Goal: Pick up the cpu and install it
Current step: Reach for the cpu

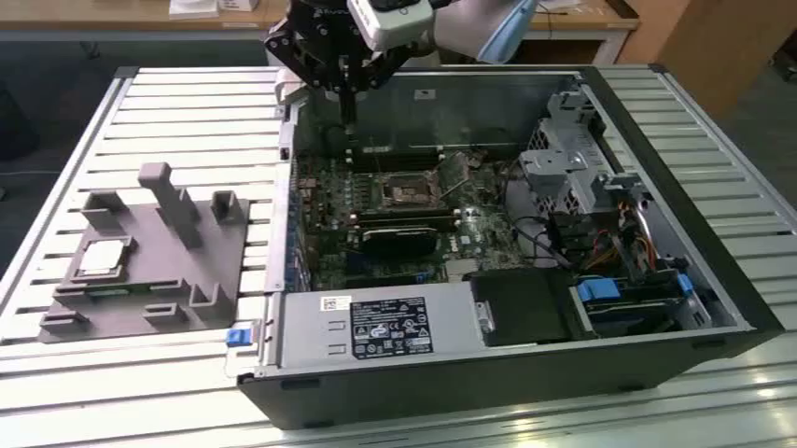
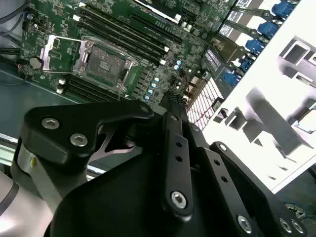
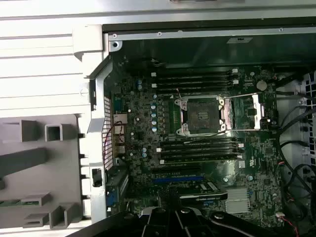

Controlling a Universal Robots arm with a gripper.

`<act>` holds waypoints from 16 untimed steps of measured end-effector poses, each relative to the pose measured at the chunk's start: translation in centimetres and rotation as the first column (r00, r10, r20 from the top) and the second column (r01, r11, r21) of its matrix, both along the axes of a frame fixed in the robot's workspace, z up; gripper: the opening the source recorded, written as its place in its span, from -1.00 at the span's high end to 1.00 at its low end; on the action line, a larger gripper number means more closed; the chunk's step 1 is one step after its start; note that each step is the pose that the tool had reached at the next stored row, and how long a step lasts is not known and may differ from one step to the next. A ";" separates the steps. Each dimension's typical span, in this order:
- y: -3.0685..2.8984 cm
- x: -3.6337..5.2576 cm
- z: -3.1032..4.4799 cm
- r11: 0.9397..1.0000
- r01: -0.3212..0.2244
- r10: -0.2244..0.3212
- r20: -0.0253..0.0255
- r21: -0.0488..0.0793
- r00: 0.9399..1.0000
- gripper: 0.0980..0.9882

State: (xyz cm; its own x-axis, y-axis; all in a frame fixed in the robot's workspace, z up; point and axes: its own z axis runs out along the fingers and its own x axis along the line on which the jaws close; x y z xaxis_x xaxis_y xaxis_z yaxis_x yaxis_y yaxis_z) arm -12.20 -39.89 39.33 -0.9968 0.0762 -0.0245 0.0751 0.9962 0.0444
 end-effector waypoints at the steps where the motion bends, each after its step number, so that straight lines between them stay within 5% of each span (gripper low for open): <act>1: 0.00 0.00 0.00 1.000 0.000 0.000 0.000 0.000 1.000 0.98; 16: 0.00 -0.69 -0.02 1.000 0.000 0.000 0.000 0.000 1.000 0.98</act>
